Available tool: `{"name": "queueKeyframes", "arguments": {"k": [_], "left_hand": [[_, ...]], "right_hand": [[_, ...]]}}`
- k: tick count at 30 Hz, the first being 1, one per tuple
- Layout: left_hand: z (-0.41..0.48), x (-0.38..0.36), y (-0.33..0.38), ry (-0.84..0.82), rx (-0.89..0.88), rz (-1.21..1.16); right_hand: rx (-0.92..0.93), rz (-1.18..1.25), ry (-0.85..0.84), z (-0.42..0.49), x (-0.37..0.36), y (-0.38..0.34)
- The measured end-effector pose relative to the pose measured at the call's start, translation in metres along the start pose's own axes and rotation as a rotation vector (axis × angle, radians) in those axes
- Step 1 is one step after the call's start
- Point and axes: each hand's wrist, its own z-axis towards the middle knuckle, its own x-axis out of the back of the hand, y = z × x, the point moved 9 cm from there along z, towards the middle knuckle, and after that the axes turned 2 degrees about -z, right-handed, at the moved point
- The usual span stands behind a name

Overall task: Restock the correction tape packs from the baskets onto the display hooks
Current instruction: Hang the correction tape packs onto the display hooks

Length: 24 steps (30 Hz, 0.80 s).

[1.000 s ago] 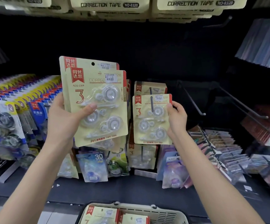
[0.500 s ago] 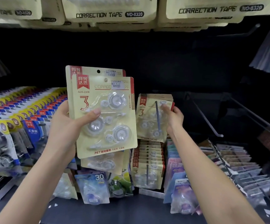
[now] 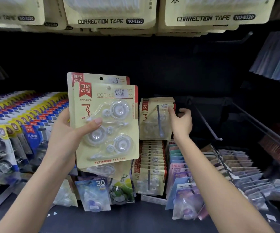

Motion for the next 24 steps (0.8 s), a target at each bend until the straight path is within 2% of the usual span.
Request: {"name": "queueKeyframes", "arguments": {"k": [2,4,6,8,11,15,20,24], "left_hand": [[-0.005,-0.002,-0.002,-0.043,0.0,-0.025],[-0.012,-0.005,-0.005,-0.086,0.015,-0.047],[-0.019,-0.01,-0.011,-0.124,0.041,-0.062],[-0.026,-0.017,-0.014,-0.16,0.047,-0.056],[-0.039,-0.029,-0.012,-0.199,0.033,-0.063],[-0.046,-0.025,-0.008,-0.157,-0.006,-0.058],[-0.048,-0.002,-0.009,-0.061,-0.058,0.077],[-0.047,0.02,-0.007,0.049,-0.103,0.175]], "right_hand": [[0.152,0.142,0.073,-0.034,0.029,-0.027],[0.279,0.341,0.037,-0.073,0.056,-0.055],[0.392,0.392,-0.137,-0.11,0.065,-0.083],[0.419,0.331,-0.335,-0.136,0.057,-0.098],[0.319,0.304,-0.503,-0.155,0.045,-0.096],[0.082,0.506,-0.636,-0.155,0.037,-0.075],[-0.03,0.578,-0.657,-0.152,0.044,-0.044],[-0.02,0.435,-0.598,-0.146,0.057,-0.014]]}}
